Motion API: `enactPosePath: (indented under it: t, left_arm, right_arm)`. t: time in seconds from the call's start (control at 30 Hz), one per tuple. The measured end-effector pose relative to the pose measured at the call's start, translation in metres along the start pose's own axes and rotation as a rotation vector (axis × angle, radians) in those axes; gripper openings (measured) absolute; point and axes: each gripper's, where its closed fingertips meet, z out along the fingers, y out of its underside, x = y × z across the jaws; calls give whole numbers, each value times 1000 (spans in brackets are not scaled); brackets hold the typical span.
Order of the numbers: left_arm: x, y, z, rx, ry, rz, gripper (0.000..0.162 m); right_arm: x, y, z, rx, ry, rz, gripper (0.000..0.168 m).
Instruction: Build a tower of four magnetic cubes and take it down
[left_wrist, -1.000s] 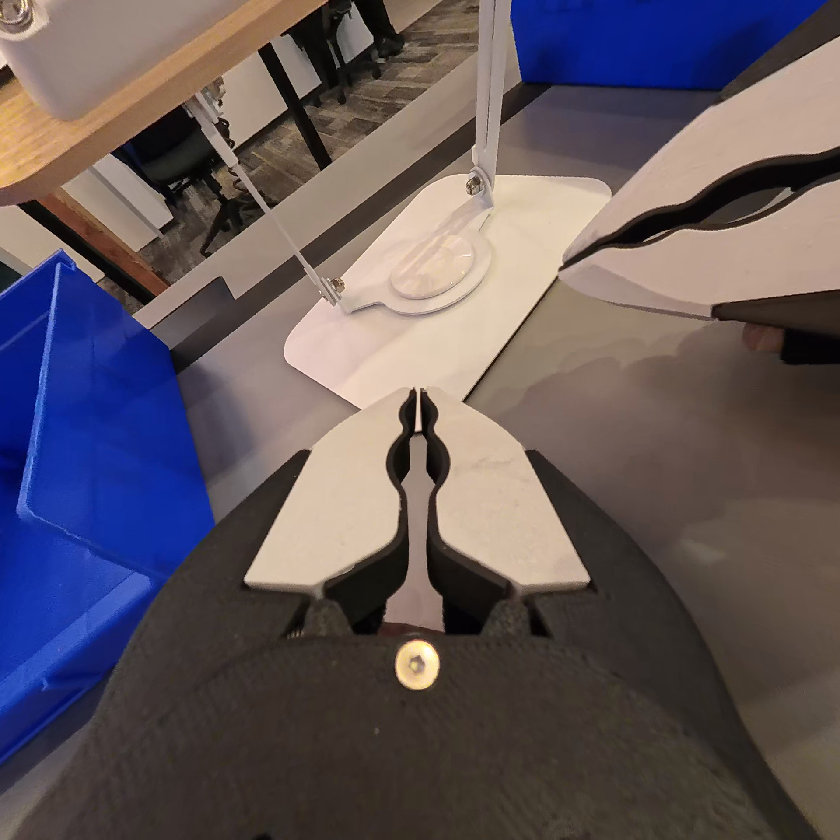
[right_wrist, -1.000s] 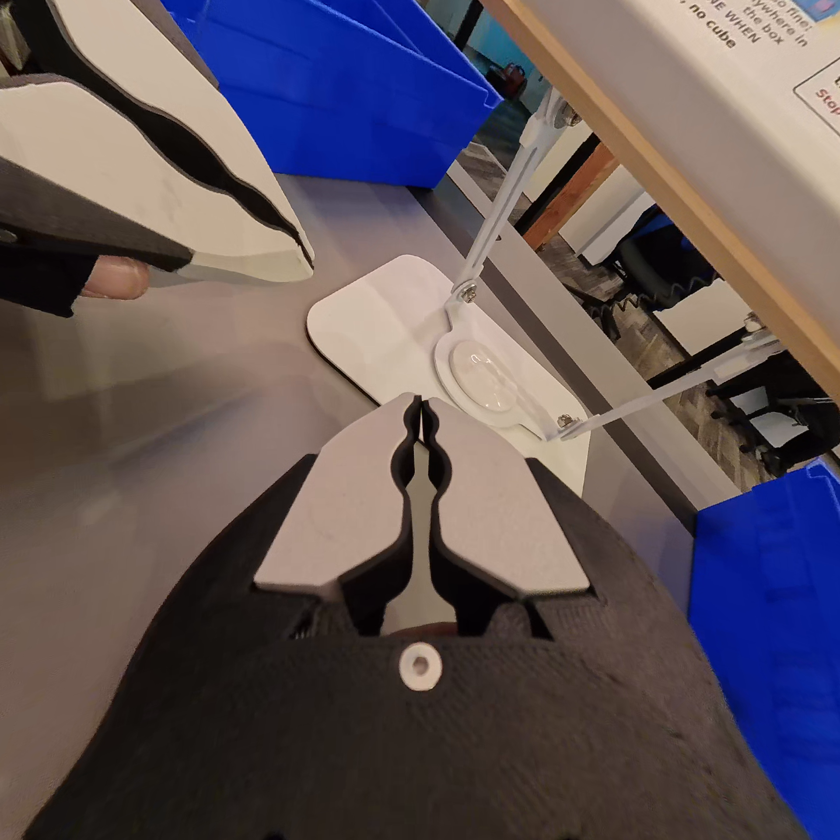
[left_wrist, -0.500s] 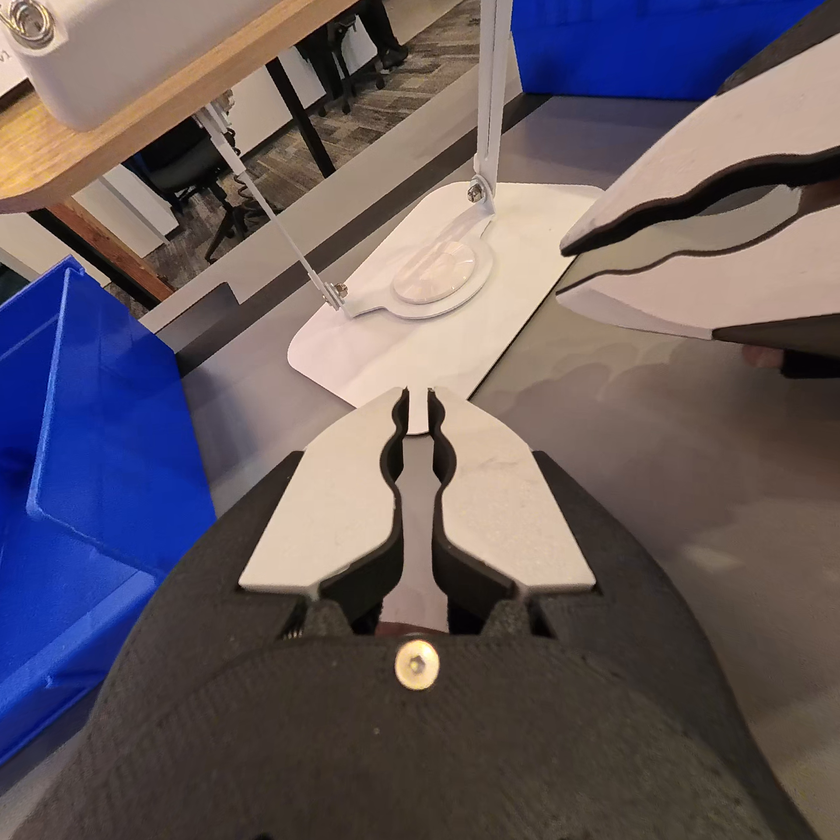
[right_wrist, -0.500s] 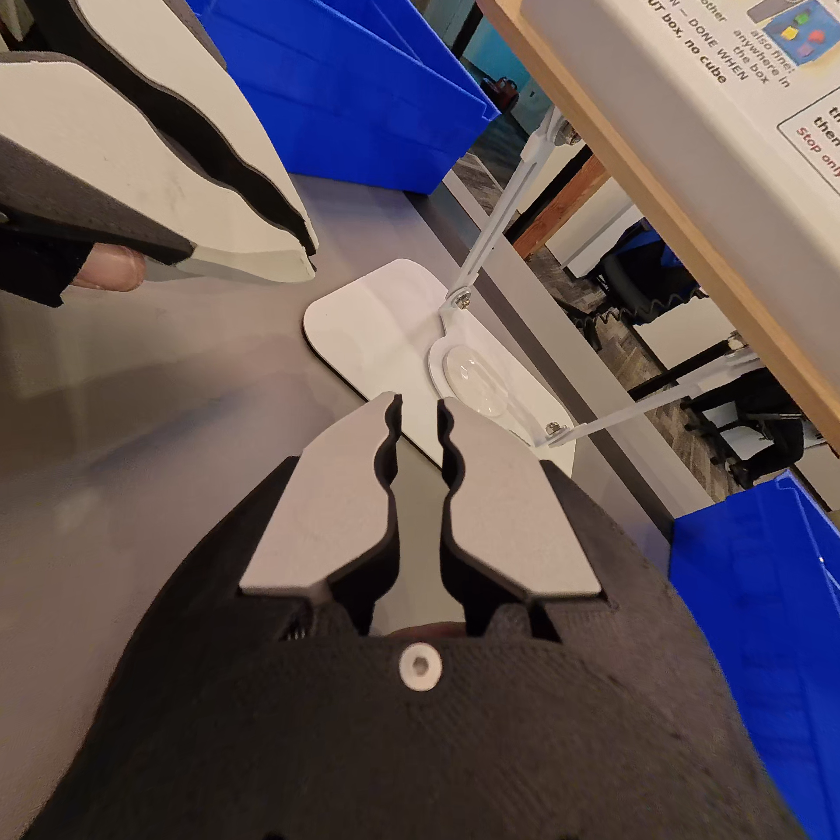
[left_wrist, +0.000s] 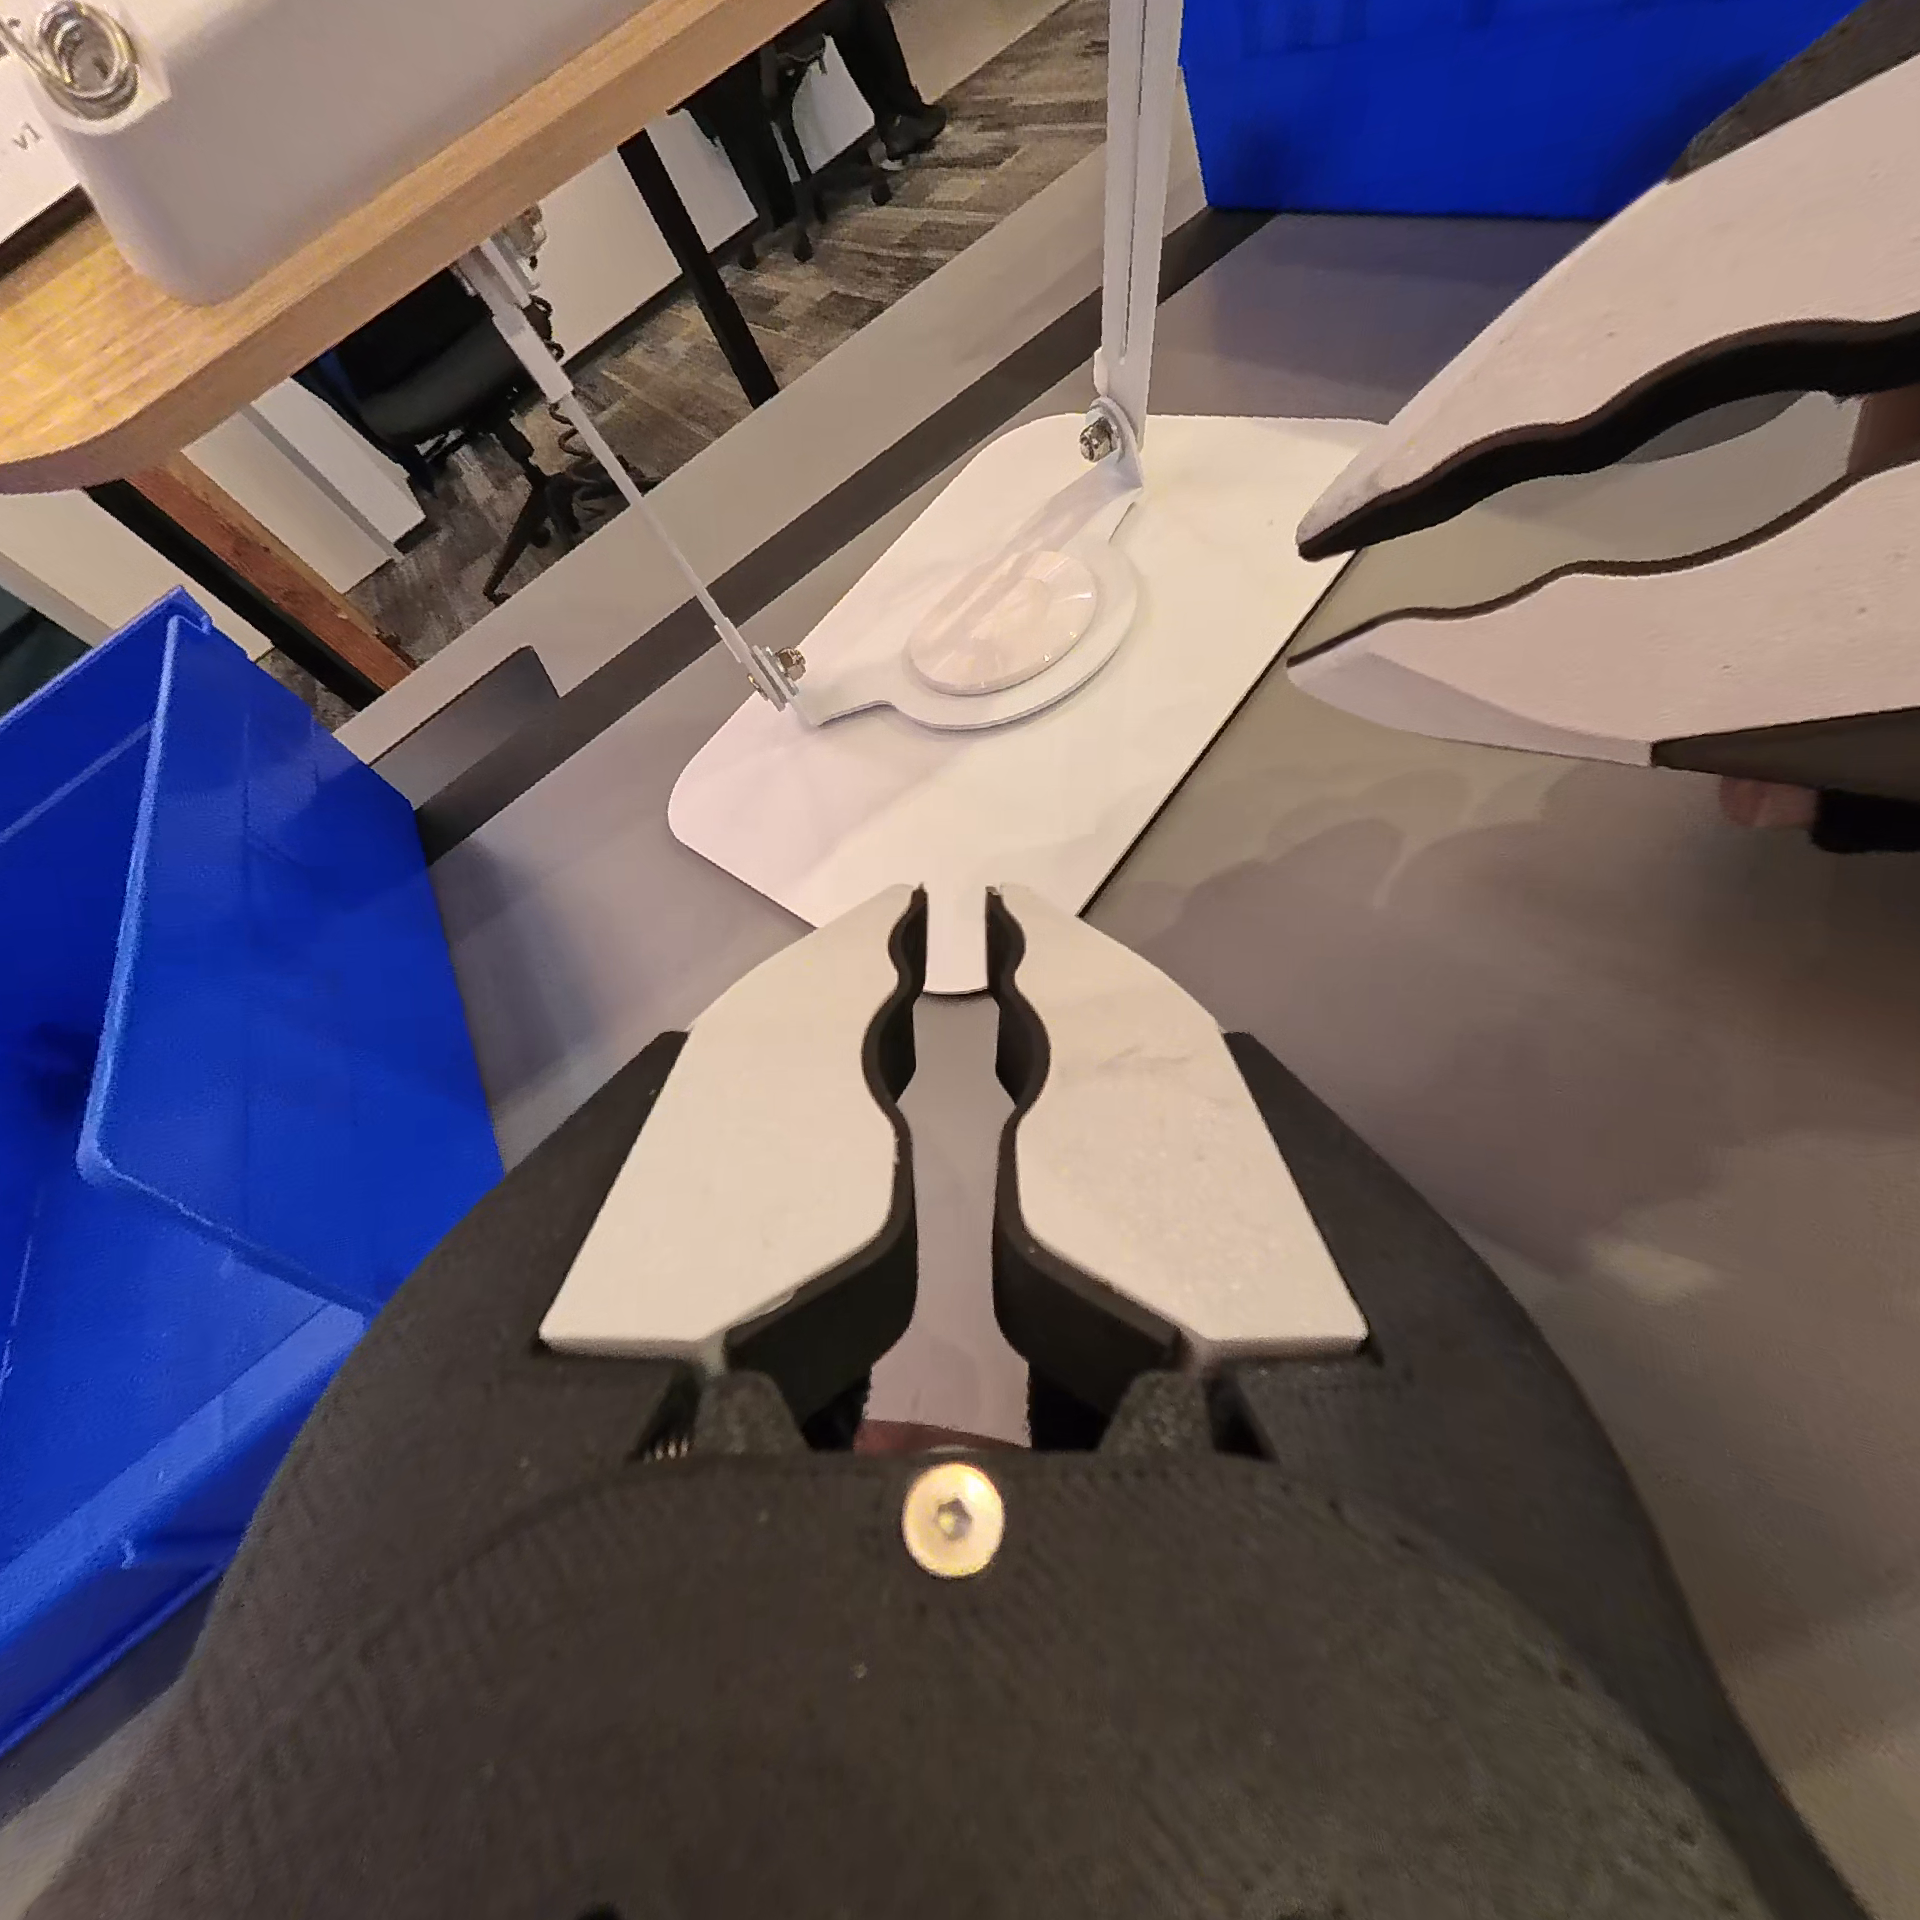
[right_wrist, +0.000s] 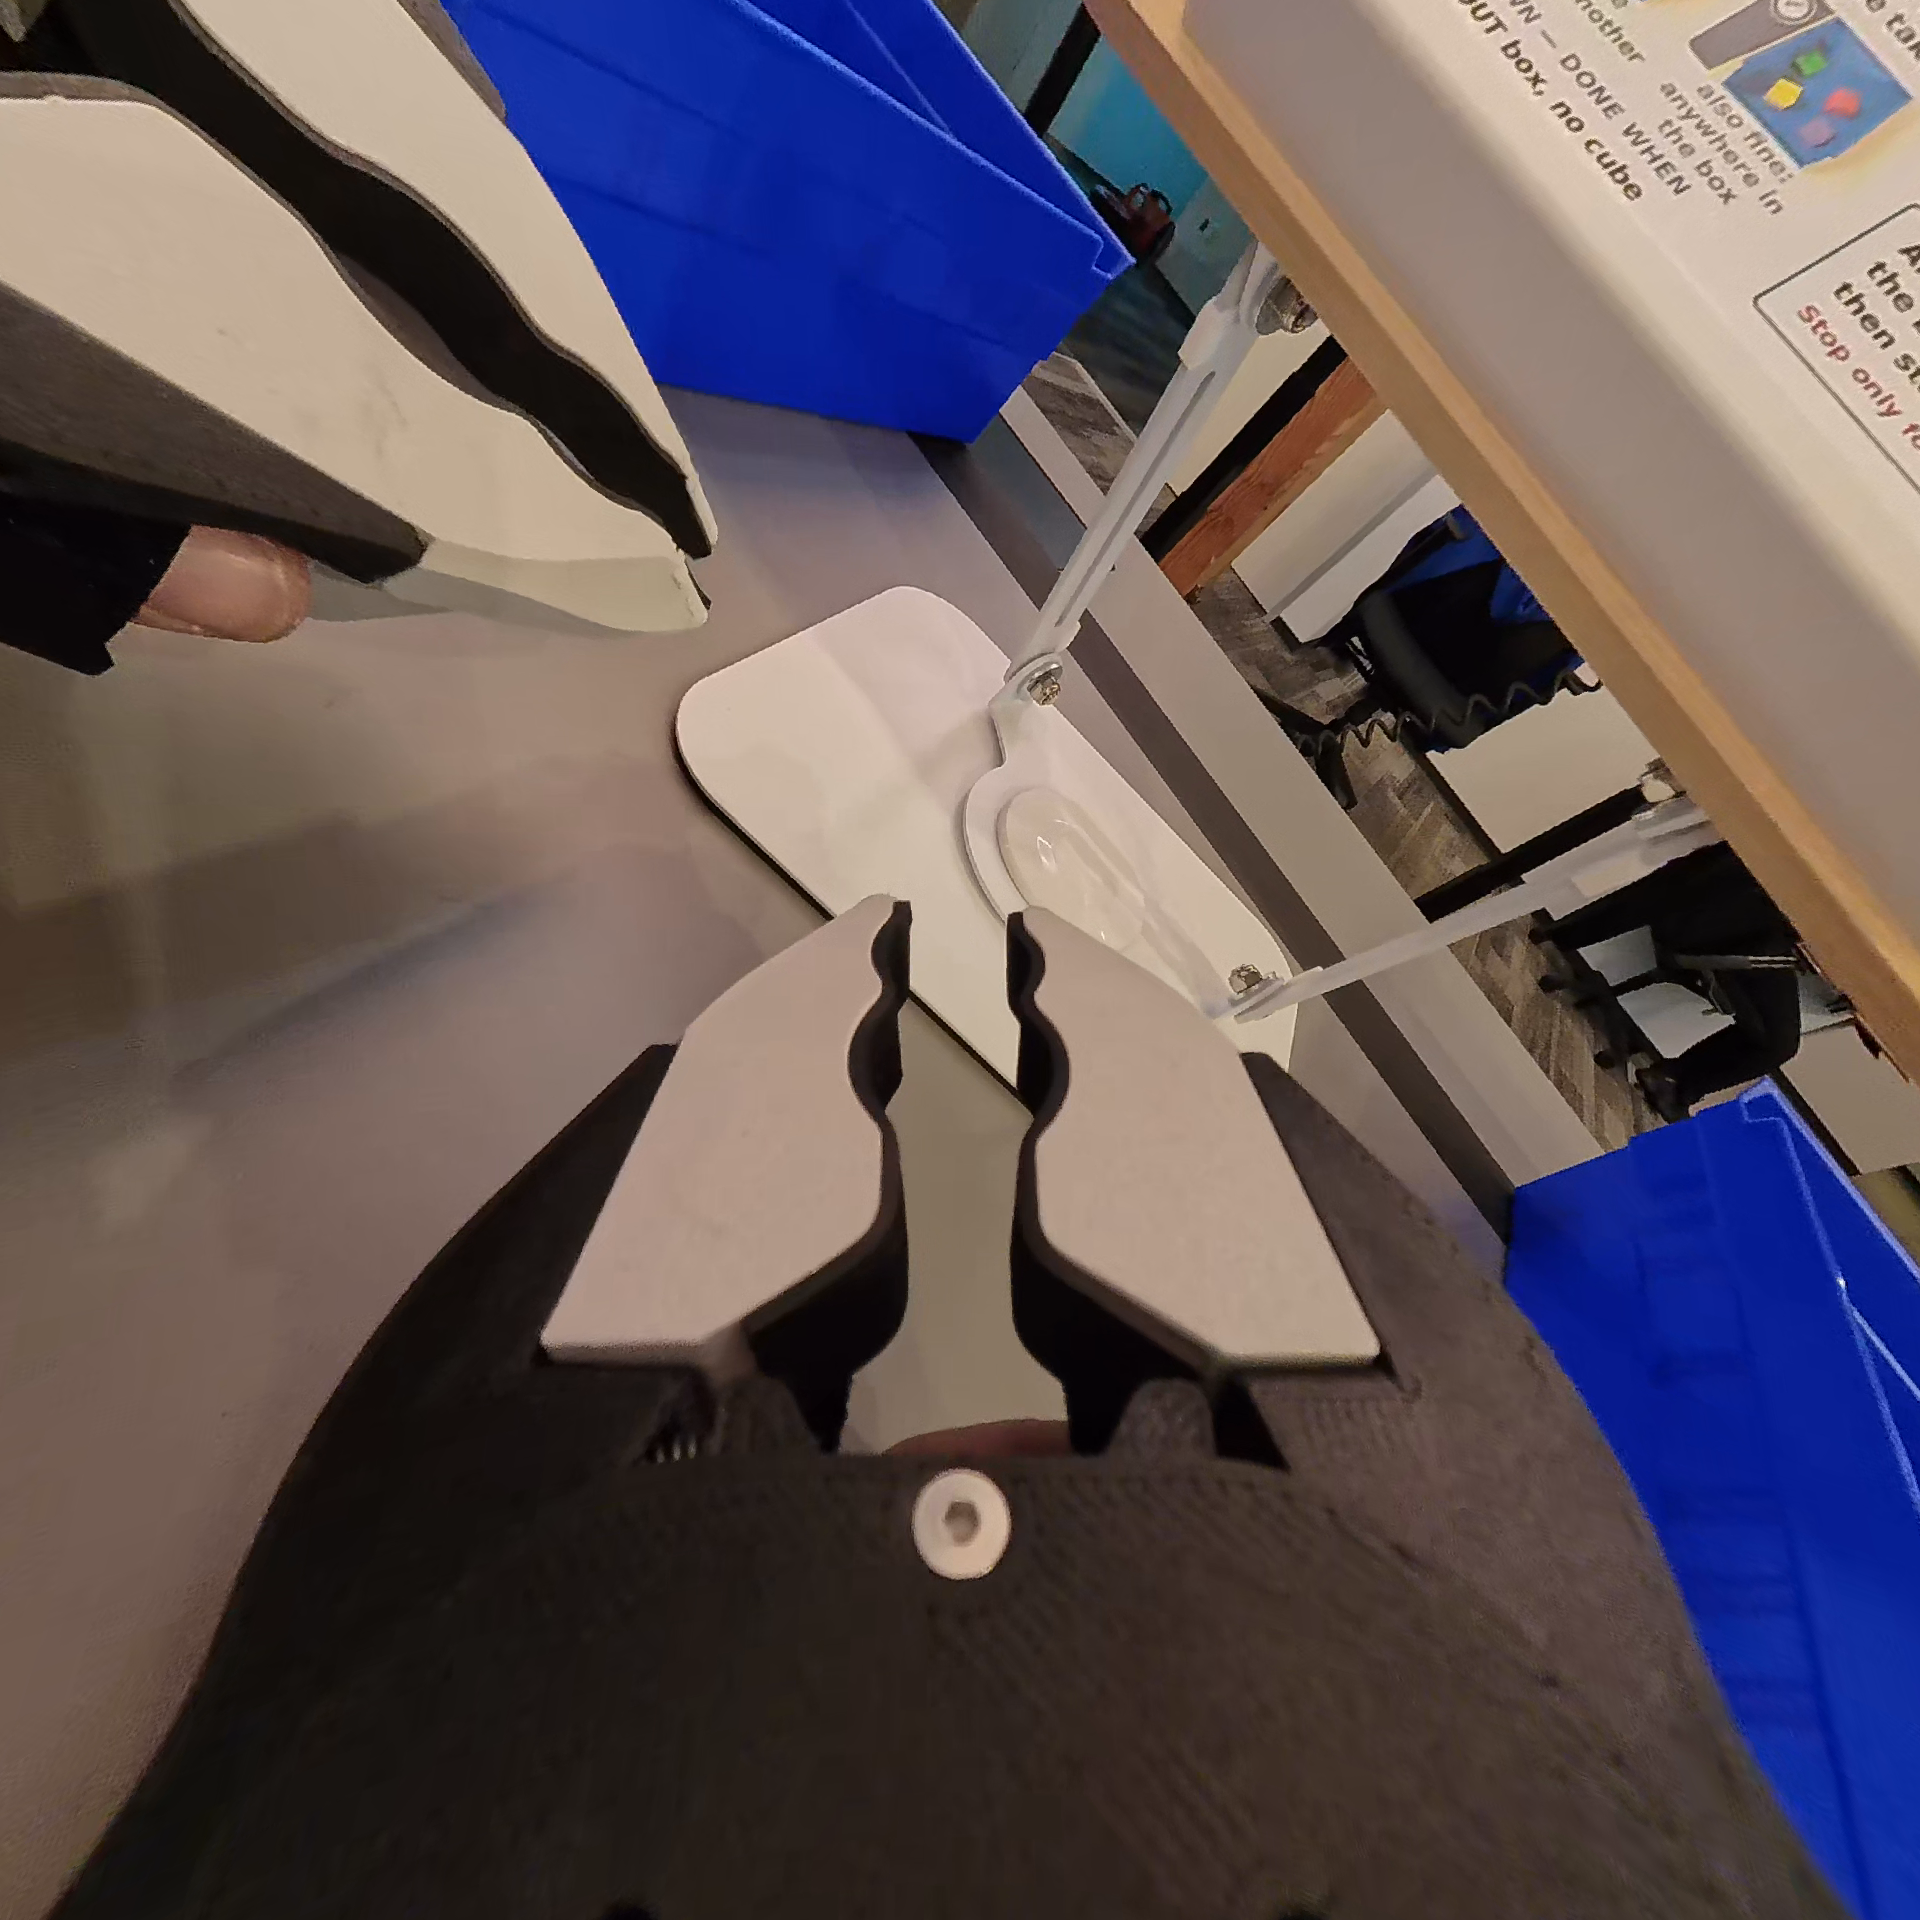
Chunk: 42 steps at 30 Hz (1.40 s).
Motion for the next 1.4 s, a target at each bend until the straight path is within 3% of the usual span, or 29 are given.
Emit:
enactPosePath:
  t: [1.4]
  left_arm:
    - [-3, -2, -3, 8, -12, 25, 17]
  right_arm:
    - [-6, 5, 4, -5, -29, -37, 26]
